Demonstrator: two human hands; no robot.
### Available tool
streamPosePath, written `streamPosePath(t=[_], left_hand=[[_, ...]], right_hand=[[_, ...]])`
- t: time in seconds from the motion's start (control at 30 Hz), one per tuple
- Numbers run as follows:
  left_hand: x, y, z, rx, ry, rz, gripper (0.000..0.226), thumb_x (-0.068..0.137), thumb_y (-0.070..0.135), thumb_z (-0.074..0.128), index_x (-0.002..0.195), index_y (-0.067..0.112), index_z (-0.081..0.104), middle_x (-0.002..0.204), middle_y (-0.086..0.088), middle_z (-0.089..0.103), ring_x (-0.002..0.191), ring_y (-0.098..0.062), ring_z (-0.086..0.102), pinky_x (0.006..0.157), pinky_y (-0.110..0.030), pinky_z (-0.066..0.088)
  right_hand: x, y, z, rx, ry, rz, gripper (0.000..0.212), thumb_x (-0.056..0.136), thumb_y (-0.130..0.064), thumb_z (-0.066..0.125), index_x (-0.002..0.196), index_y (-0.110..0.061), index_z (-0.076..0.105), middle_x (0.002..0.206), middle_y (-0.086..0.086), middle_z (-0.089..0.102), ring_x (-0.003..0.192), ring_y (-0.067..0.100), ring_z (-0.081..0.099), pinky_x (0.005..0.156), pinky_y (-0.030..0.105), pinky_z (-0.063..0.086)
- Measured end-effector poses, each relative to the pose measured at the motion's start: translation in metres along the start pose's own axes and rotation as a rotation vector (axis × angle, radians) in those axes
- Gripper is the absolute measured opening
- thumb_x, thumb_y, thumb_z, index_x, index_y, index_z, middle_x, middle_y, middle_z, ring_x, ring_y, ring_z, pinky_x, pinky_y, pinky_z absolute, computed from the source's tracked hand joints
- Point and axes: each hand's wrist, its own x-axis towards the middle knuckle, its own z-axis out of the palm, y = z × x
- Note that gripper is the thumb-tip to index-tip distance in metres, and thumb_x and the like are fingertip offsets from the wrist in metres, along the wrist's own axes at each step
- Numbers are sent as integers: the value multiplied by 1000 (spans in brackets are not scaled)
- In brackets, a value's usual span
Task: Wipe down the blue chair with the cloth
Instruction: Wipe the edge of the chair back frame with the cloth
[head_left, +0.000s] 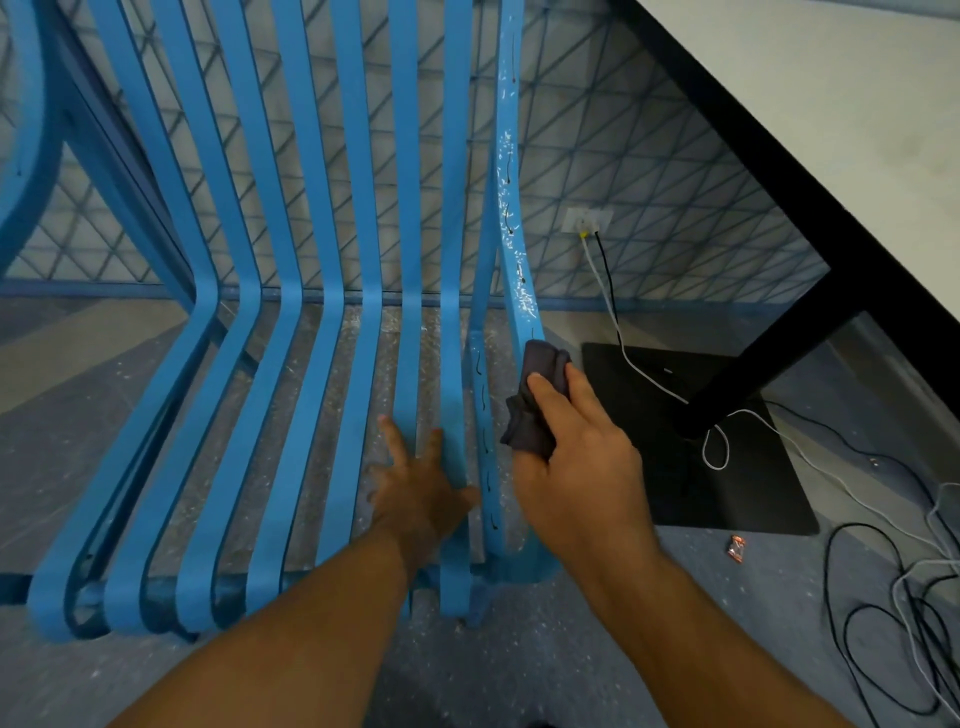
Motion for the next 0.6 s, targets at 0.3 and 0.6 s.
streamPosePath(t=[0.3, 0.6], left_hand=[[-13, -4, 10, -39, -41, -93, 102, 79, 71, 53, 152, 32, -5, 155, -15, -5, 130, -44, 42, 95, -45, 49], [-41, -7, 23, -43, -83, -108, 100, 82, 72, 48, 150, 37, -16, 154, -13, -6, 123, -41, 49, 90, -43, 52]], right_hand=[[-10, -1, -3, -5, -36, 37, 57, 97, -38, 46, 150, -34, 24, 161, -7, 11, 139, 19, 33, 108, 44, 42], [-11, 1, -7, 4, -46, 45, 58, 97, -35, 48, 150, -33, 24, 161, -8, 11, 138, 20, 36, 107, 45, 43]])
